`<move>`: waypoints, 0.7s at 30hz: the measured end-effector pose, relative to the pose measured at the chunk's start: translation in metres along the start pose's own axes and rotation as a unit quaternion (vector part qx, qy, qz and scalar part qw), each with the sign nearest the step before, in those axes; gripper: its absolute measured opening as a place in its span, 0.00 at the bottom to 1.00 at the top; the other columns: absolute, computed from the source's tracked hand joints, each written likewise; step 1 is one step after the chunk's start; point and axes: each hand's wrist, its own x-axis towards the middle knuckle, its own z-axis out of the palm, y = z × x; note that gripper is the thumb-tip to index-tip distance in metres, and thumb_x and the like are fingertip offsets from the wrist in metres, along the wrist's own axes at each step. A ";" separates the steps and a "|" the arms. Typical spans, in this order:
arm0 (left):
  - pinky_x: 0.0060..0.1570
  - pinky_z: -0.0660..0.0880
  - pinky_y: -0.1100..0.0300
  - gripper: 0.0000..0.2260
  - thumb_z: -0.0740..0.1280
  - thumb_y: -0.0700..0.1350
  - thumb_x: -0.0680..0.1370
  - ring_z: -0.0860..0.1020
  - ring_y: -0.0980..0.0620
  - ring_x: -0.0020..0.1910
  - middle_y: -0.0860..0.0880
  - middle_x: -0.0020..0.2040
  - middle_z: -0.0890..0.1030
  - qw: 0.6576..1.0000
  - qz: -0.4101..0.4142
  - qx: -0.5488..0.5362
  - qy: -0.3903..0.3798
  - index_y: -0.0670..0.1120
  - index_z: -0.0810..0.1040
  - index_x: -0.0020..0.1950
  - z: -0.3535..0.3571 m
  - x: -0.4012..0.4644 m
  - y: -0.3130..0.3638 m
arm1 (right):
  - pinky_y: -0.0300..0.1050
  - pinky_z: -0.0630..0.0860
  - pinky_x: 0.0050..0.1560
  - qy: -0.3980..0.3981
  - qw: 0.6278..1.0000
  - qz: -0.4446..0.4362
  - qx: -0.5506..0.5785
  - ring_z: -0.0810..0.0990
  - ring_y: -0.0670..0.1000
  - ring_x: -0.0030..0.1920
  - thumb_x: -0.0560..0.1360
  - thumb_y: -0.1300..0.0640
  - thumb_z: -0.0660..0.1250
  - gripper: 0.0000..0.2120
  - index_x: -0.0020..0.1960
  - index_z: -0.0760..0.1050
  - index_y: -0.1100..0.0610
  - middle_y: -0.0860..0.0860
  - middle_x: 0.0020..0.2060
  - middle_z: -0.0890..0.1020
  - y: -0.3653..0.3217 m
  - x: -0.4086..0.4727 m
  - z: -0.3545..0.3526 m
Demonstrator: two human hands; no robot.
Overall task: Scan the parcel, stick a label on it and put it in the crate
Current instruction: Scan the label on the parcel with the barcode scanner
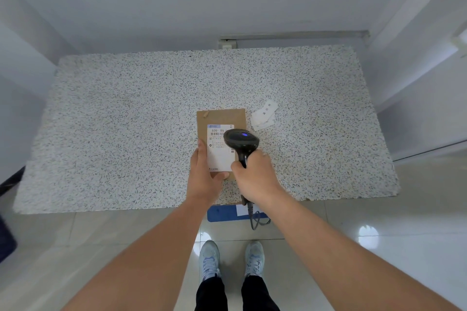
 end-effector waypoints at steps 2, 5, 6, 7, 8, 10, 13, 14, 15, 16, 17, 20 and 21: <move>0.66 0.74 0.54 0.50 0.76 0.38 0.75 0.73 0.48 0.69 0.49 0.76 0.64 1.000 -0.001 0.000 0.003 0.52 0.43 0.84 0.000 0.000 0.001 | 0.50 0.76 0.41 0.008 1.000 -0.006 -0.001 0.79 0.59 0.46 0.81 0.55 0.64 0.15 0.61 0.71 0.64 0.60 0.57 0.72 0.002 0.001 0.002; 0.66 0.68 0.61 0.50 0.76 0.39 0.75 0.69 0.49 0.72 0.48 0.77 0.63 1.000 -0.008 0.002 0.002 0.50 0.44 0.85 -0.001 0.000 0.003 | 0.54 0.82 0.44 0.029 1.000 -0.010 0.001 0.82 0.61 0.48 0.80 0.54 0.66 0.15 0.61 0.71 0.63 0.62 0.56 0.76 0.010 0.008 0.005; 0.65 0.65 0.61 0.50 0.76 0.39 0.75 0.68 0.49 0.73 0.48 0.77 0.63 1.000 -0.013 0.003 0.000 0.49 0.44 0.85 -0.001 0.002 0.003 | 0.55 0.83 0.45 0.039 0.999 -0.009 0.000 0.82 0.61 0.48 0.80 0.54 0.66 0.15 0.61 0.71 0.63 0.62 0.55 0.77 0.012 0.011 0.005; 0.64 0.64 0.62 0.50 0.76 0.40 0.75 0.67 0.49 0.73 0.47 0.77 0.63 1.000 -0.018 0.005 -0.001 0.49 0.44 0.85 -0.002 0.003 0.003 | 0.55 0.83 0.45 0.049 0.999 -0.005 -0.003 0.82 0.60 0.48 0.81 0.54 0.66 0.14 0.61 0.71 0.63 0.61 0.54 0.77 0.015 0.015 0.004; 0.65 0.65 0.61 0.50 0.76 0.40 0.75 0.67 0.49 0.73 0.46 0.77 0.63 1.000 -0.020 0.008 -0.002 0.48 0.44 0.85 -0.002 0.004 0.003 | 0.55 0.83 0.45 0.059 0.998 -0.002 -0.008 0.82 0.59 0.48 0.81 0.55 0.66 0.14 0.61 0.71 0.63 0.61 0.54 0.76 0.018 0.018 0.003; 0.70 0.67 0.55 0.50 0.76 0.39 0.75 0.67 0.47 0.73 0.44 0.76 0.64 1.000 -0.022 0.015 -0.008 0.48 0.44 0.85 -0.003 0.008 0.002 | 0.53 0.83 0.45 0.081 0.996 0.010 -0.020 0.81 0.58 0.47 0.81 0.55 0.66 0.14 0.62 0.72 0.63 0.60 0.55 0.77 0.027 0.026 -0.001; 0.73 0.68 0.47 0.52 0.76 0.39 0.75 0.67 0.45 0.74 0.44 0.76 0.61 0.999 -0.041 0.012 -0.022 0.50 0.41 0.84 -0.004 0.013 0.005 | 0.50 0.81 0.43 0.113 0.992 0.035 -0.040 0.81 0.56 0.46 0.80 0.54 0.69 0.15 0.61 0.74 0.62 0.59 0.54 0.79 0.040 0.038 -0.009; 0.73 0.69 0.47 0.52 0.76 0.38 0.75 0.67 0.45 0.74 0.45 0.77 0.61 0.999 -0.047 0.008 -0.026 0.50 0.41 0.84 -0.004 0.014 0.007 | 0.48 0.79 0.41 0.121 0.990 0.043 -0.052 0.81 0.56 0.45 0.79 0.54 0.70 0.14 0.60 0.76 0.61 0.58 0.53 0.80 0.045 0.042 -0.012; 0.72 0.70 0.47 0.52 0.76 0.38 0.75 0.67 0.44 0.74 0.45 0.77 0.60 0.998 -0.052 0.005 -0.032 0.51 0.41 0.84 -0.004 0.017 0.008 | 0.46 0.77 0.38 0.127 0.988 0.052 -0.063 0.82 0.55 0.44 0.79 0.53 0.71 0.13 0.58 0.78 0.60 0.58 0.51 0.82 0.051 0.047 -0.016; 0.71 0.70 0.49 0.51 0.76 0.38 0.75 0.67 0.44 0.74 0.45 0.77 0.60 0.998 -0.056 0.003 -0.037 0.51 0.41 0.84 -0.005 0.019 0.009 | 0.44 0.75 0.36 0.128 0.987 0.063 -0.072 0.82 0.55 0.42 0.78 0.53 0.72 0.12 0.56 0.79 0.60 0.57 0.49 0.83 0.055 0.052 -0.020; 0.71 0.70 0.50 0.51 0.75 0.38 0.75 0.67 0.44 0.74 0.45 0.78 0.59 0.997 -0.058 0.005 -0.042 0.50 0.41 0.84 -0.006 0.019 0.010 | 0.44 0.75 0.36 0.128 0.986 0.074 -0.079 0.82 0.55 0.42 0.78 0.53 0.73 0.12 0.55 0.80 0.60 0.57 0.48 0.84 0.058 0.056 -0.023; 0.74 0.68 0.45 0.51 0.75 0.40 0.76 0.64 0.43 0.76 0.45 0.80 0.57 0.996 -0.059 0.032 -0.060 0.50 0.39 0.84 -0.007 0.026 0.009 | 0.44 0.75 0.35 0.129 0.981 0.109 -0.093 0.81 0.54 0.40 0.77 0.52 0.74 0.13 0.55 0.81 0.61 0.57 0.47 0.85 0.071 0.068 -0.029; 0.75 0.66 0.44 0.52 0.76 0.42 0.76 0.62 0.42 0.78 0.46 0.81 0.54 0.995 -0.063 0.045 -0.066 0.50 0.39 0.84 -0.008 0.027 0.009 | 0.44 0.74 0.35 0.127 0.980 0.116 -0.095 0.79 0.53 0.40 0.77 0.52 0.74 0.14 0.56 0.80 0.61 0.57 0.48 0.85 0.074 0.070 -0.030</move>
